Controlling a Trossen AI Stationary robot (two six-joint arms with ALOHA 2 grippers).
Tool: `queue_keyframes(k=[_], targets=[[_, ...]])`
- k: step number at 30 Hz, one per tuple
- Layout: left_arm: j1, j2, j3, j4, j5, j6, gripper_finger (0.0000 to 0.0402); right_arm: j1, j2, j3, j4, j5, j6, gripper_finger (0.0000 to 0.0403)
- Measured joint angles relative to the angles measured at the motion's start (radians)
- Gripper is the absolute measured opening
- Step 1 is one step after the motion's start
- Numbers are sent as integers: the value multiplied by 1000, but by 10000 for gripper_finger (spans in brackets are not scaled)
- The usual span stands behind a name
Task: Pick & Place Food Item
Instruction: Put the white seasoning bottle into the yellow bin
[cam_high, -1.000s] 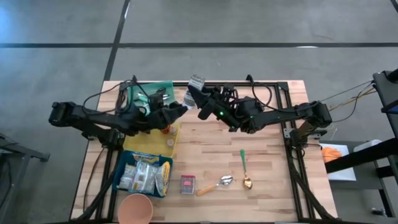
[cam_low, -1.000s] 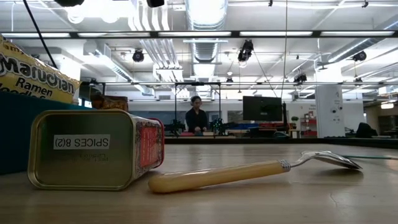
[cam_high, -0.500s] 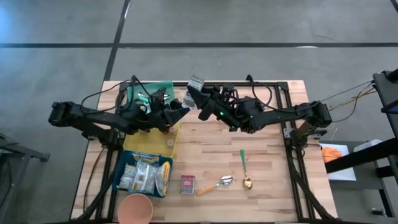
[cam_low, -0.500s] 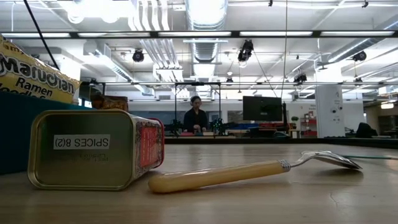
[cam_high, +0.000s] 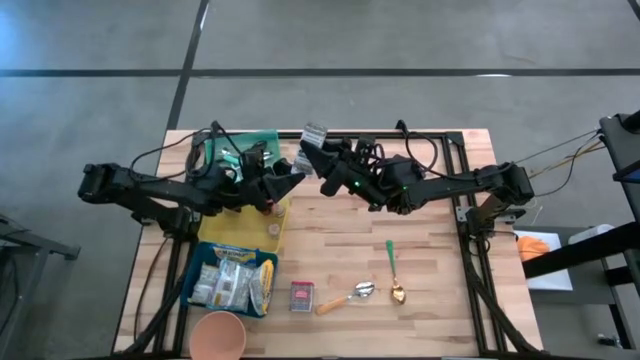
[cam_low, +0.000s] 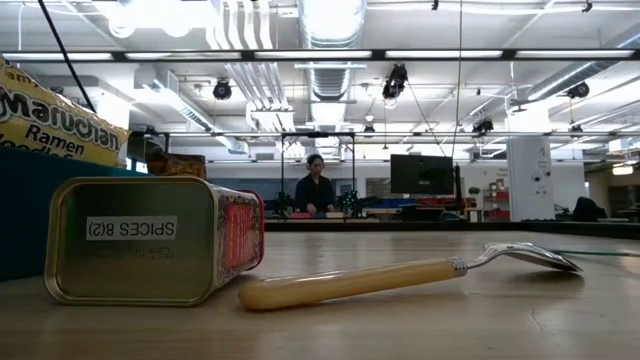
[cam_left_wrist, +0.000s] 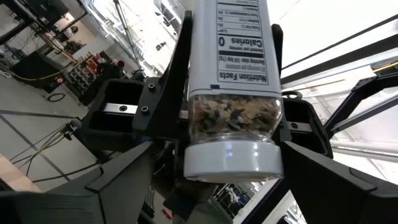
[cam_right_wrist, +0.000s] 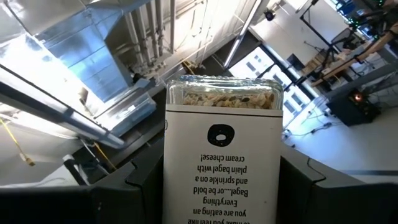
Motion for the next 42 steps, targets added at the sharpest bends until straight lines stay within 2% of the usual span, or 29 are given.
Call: queue_keyframes(k=[7, 15, 19, 31, 35, 42], targets=[[0, 0, 0, -10, 6, 0, 336, 0, 0, 0, 8, -4, 0, 193], [0, 0, 4, -6, 3, 4, 264, 0, 0, 0, 8, -8, -2, 193], [0, 0, 6, -6, 4, 5, 240, 0, 0, 0, 8, -14, -3, 193], [5, -2, 0, -15, 27, -3, 231, 0, 13, 0, 13, -21, 15, 193], [6, -2, 0, -18, 48, -10, 208, 0, 13, 0, 11, -34, 18, 193], [6, -2, 0, -21, 64, -11, 207, 0, 13, 0, 9, -49, 18, 193]])
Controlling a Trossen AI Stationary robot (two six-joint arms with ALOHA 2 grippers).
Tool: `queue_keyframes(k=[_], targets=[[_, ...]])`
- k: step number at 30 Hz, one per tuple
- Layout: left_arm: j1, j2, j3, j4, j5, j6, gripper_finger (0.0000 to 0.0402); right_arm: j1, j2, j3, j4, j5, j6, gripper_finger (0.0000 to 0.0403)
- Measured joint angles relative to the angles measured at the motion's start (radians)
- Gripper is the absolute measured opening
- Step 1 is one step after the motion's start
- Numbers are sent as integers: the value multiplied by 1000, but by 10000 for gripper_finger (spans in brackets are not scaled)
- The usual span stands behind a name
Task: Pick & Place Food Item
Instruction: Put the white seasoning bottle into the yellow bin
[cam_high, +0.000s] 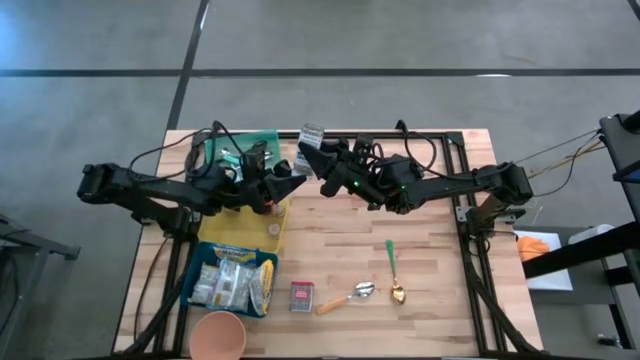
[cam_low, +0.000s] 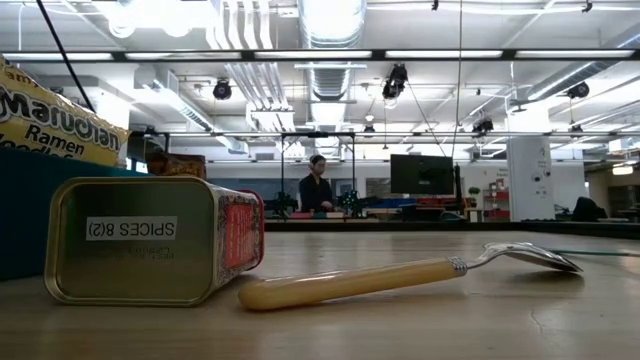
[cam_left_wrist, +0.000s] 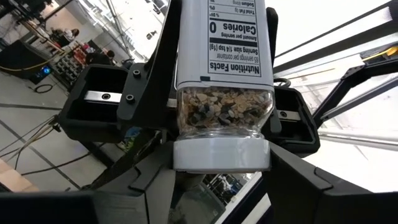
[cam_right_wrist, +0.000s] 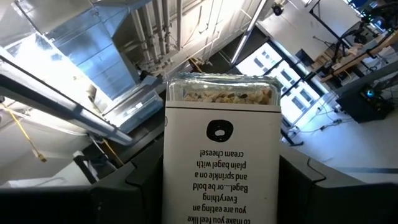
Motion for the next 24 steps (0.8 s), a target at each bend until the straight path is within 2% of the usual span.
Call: queue_keyframes(k=[10, 17, 20, 24], targets=[[0, -9, -1, -7, 42, -4, 207, 1, -1, 0, 1, -9, -18, 195], [0, -64, -2, -110, 82, -22, 207, 1, 0, 0, -8, -20, -22, 314], [0, -99, -2, -161, 83, -17, 207, 0, 0, 0, -10, -16, -21, 333], [2, -145, -2, -250, 97, -12, 207, 0, -5, 0, -21, -4, -22, 338]])
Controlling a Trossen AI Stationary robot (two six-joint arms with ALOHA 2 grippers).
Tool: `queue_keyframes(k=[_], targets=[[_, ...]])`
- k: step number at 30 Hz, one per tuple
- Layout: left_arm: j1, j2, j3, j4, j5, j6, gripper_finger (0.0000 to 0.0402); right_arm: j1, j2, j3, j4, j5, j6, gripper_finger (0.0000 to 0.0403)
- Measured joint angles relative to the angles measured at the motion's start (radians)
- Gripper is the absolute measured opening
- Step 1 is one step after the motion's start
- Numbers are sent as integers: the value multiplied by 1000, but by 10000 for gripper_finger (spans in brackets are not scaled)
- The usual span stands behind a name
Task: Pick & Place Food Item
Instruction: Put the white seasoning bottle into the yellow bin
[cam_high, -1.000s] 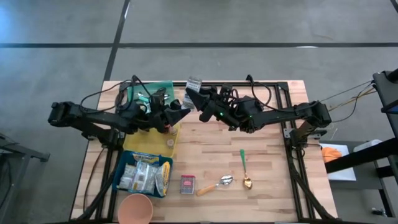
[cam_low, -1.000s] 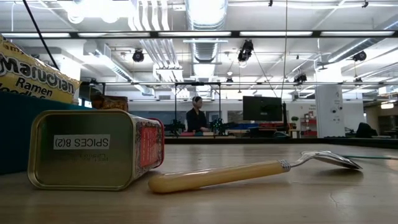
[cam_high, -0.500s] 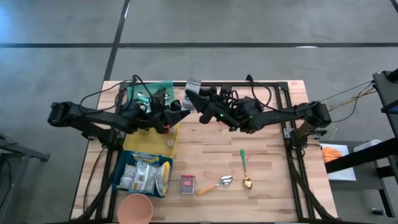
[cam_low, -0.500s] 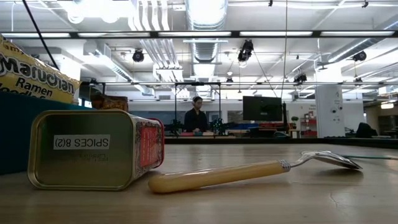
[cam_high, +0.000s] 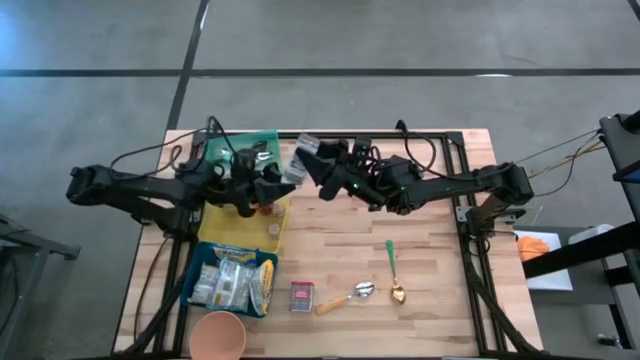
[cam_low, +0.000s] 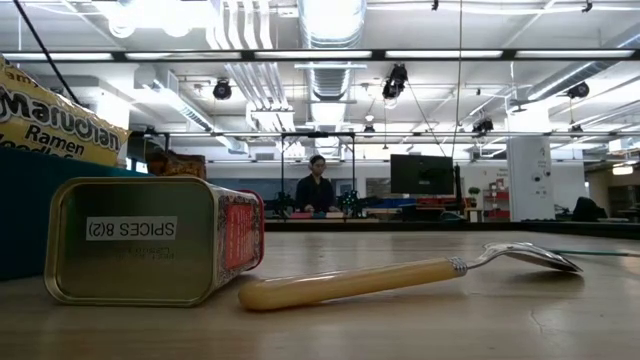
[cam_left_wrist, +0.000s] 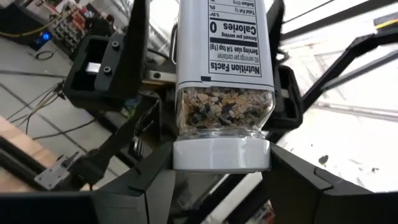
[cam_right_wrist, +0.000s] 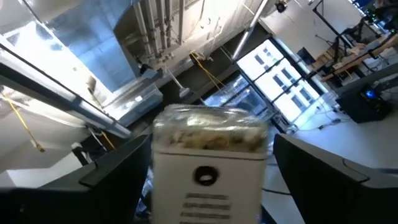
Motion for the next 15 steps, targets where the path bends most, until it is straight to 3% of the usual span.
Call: queue_keyframes(k=[7, 15], targets=[[17, -165, 5, -360, 34, -26, 207, 0, -61, 0, -177, 6, -23, 339], [72, -300, 172, -1039, 43, -34, 207, 10, -131, 0, -426, 7, -9, 340]])
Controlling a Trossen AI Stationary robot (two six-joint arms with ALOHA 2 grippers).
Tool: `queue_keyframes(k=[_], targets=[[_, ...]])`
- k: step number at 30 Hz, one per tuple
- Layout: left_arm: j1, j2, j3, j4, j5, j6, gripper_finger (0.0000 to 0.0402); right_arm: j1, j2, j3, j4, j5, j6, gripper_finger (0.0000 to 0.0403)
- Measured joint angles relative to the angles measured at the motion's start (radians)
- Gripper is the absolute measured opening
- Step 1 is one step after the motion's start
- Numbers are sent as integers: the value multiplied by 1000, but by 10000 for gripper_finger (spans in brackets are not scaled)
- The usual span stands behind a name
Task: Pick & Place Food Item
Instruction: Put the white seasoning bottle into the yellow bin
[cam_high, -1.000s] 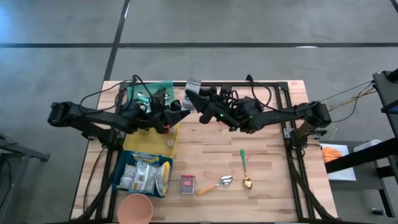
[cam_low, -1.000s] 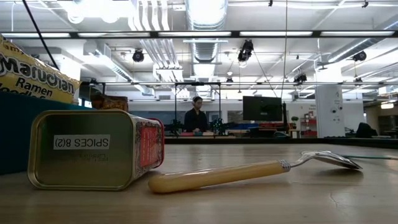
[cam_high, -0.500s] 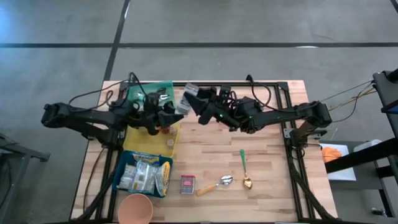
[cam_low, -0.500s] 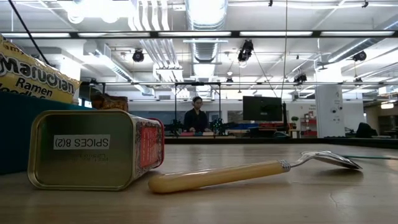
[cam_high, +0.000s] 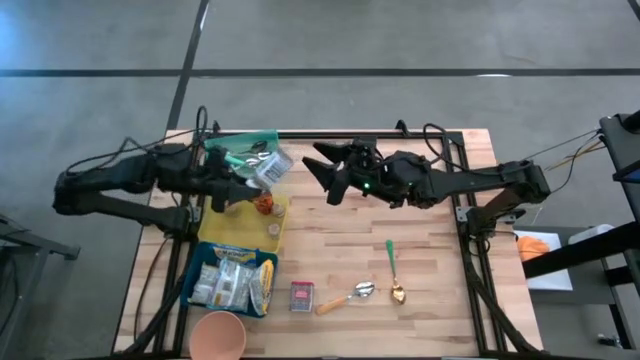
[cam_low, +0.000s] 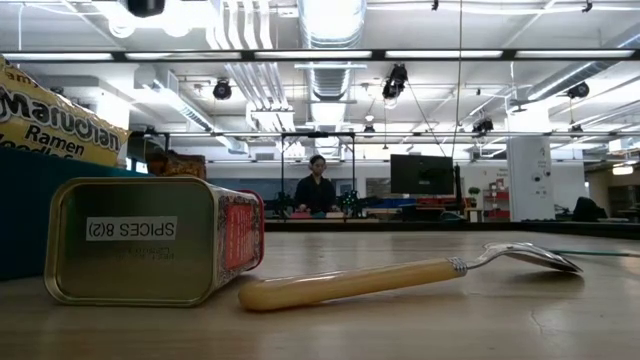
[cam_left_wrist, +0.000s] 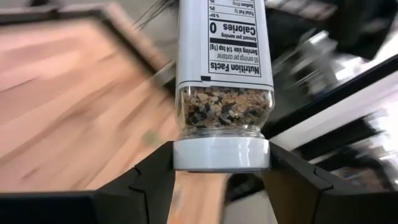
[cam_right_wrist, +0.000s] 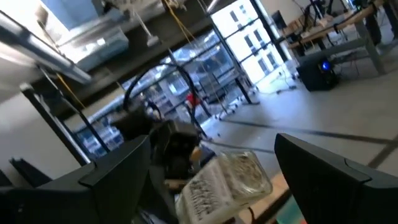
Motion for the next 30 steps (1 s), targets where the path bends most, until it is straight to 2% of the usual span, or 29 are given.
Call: queue_keyframes(k=[8, 14, 16, 21, 30], targets=[[47, 93, 298, -681, 57, 32, 207, 12, -21, 0, -148, 0, 49, 340], [57, 226, 441, -1051, 147, 103, 207, 24, -22, 0, -192, -1, 53, 340], [57, 268, 462, -1111, 146, 138, 207, 24, -22, 0, -198, -2, 52, 340], [57, 338, 460, -1115, 202, 227, 207, 33, -22, 0, -220, -4, 50, 340], [61, 441, 362, -1115, 238, 370, 207, 58, -22, 0, -263, -8, 48, 340]])
